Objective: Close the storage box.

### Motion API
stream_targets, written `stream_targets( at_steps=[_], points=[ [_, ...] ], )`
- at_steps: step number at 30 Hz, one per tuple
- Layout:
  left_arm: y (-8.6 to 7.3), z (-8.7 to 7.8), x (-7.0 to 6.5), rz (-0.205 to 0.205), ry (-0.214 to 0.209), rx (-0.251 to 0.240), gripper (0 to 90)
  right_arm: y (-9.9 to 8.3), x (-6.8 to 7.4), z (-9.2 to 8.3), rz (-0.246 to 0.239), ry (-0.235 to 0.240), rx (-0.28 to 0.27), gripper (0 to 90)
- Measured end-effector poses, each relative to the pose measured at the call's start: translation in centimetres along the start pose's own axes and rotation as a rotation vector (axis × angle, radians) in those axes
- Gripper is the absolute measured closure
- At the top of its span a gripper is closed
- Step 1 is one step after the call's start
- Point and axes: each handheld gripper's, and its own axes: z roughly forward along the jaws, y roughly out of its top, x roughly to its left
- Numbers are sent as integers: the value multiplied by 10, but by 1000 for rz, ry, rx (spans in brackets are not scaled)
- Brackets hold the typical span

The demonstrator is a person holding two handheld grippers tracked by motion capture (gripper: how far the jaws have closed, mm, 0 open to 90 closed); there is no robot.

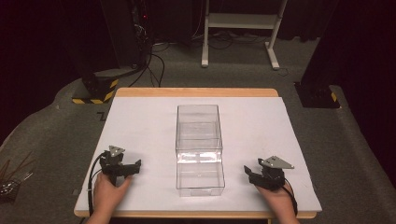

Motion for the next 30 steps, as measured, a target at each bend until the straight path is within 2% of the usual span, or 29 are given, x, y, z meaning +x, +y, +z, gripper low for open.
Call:
stream_targets(
  at_steps=[7, 13, 20, 30],
  points=[
    [0, 0, 0, -1, 0, -1, 6, 1, 1, -5, -7, 11, -16, 342],
    [0, 0, 0, 0, 0, 0, 6, 4, 5, -9, -9, 4, -34, 316],
    [0, 0, 0, 0, 0, 0, 6, 4, 7, -10, -16, 11, -32, 285],
    [0, 0, 0, 0, 0, -2, 6, 12, 19, -20, -21, 33, -73, 283]
  ],
)
